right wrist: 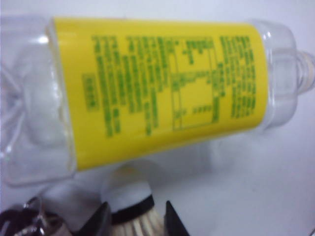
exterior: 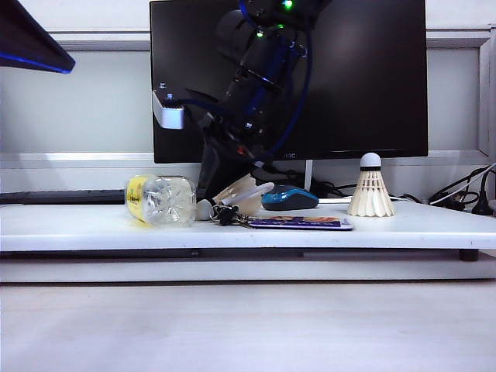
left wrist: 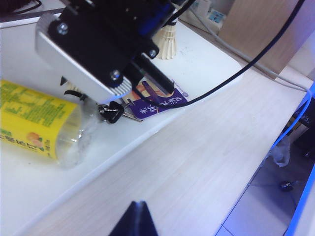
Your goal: Stack the badminton balls on the table vertically.
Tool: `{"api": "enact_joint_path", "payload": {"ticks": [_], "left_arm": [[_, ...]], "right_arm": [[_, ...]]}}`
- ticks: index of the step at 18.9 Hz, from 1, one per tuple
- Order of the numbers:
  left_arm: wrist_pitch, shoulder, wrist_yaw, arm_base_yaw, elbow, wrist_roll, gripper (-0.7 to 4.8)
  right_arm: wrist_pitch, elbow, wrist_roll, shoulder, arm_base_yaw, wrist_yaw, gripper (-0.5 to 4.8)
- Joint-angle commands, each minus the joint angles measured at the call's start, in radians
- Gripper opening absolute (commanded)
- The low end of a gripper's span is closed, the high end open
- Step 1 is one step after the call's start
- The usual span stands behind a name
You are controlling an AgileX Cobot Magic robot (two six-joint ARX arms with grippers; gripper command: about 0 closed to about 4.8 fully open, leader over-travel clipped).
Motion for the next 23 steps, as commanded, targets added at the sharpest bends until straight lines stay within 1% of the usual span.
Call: {"api": "enact_joint_path", "payload": {"ticks": [1, 13, 15, 23], "left_arm": [[0.006, -0.001, 0.002, 0.000, 0.006, 0.004, -0.06], [0.005, -0.001, 0.002, 0.000, 0.005, 0.004, -0.06], [0.005, -0.001, 0.002, 0.000, 0.005, 0.004, -0.06], [0.005, -0.001, 0.002, 0.000, 0.005, 0.008, -0.06]], "right_arm": [[0.002, 0.008, -0.006, -0.002, 0.003, -0.003, 1.44], [-0.001, 0.008, -0.007, 0.000, 0.004, -0.011, 1.50], [-0.002, 0.007, -0.007, 0.000, 0.005, -0.019, 1.59], [0.006, 0.007, -0.008, 0.024, 0.018, -0.027, 1.59]]}}
